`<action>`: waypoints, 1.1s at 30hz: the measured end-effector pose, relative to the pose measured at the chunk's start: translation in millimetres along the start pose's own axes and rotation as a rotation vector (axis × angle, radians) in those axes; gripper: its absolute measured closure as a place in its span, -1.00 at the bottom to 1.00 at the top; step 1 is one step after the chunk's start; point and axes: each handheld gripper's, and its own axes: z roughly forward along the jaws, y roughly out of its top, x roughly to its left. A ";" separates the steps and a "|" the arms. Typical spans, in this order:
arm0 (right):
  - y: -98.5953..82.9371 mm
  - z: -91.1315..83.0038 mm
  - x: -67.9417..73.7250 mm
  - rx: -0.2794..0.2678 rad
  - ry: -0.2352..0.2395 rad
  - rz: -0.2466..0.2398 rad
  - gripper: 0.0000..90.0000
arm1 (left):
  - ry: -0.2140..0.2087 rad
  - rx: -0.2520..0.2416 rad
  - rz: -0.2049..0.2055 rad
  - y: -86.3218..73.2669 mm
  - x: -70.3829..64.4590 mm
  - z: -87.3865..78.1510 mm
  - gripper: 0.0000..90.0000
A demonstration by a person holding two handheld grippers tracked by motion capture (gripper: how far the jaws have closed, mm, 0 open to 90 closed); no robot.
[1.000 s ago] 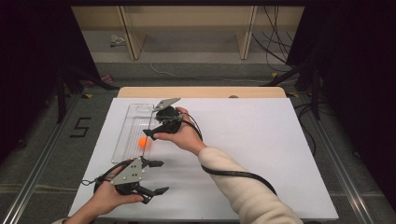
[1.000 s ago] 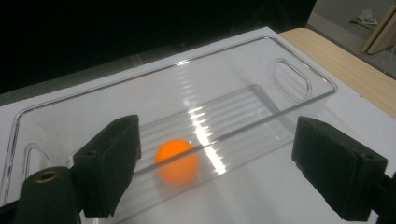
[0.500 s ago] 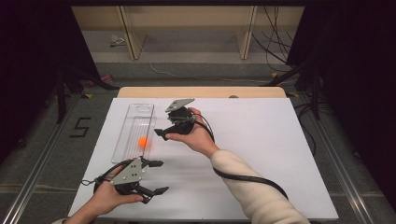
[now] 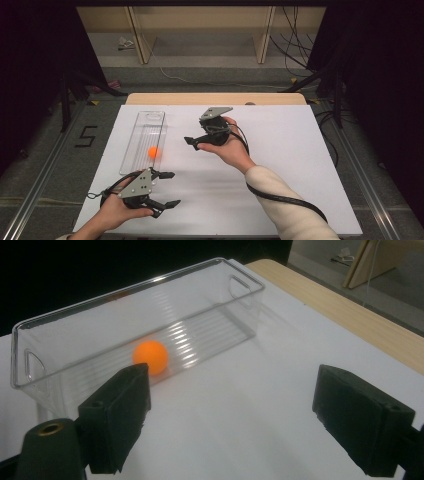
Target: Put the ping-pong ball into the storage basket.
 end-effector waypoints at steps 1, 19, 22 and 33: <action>-1.9 -2.7 -1.5 -0.001 -0.004 0.003 -0.63 | 0.001 -0.001 -0.002 0.0 -0.1 0.0 -0.56; -39.6 -60.5 -21.3 -0.006 -0.080 0.048 -0.63 | 0.007 -0.001 -0.006 -0.5 0.3 -0.3 -0.56; -48.8 -72.7 -24.5 -0.008 -0.098 0.061 -0.63 | 0.008 -0.002 -0.007 -0.6 0.3 -0.4 -0.56; -78.0 -116.9 -29.6 -0.029 -0.151 0.098 -0.63 | 0.013 0.001 -0.009 -0.8 0.4 -0.4 -0.56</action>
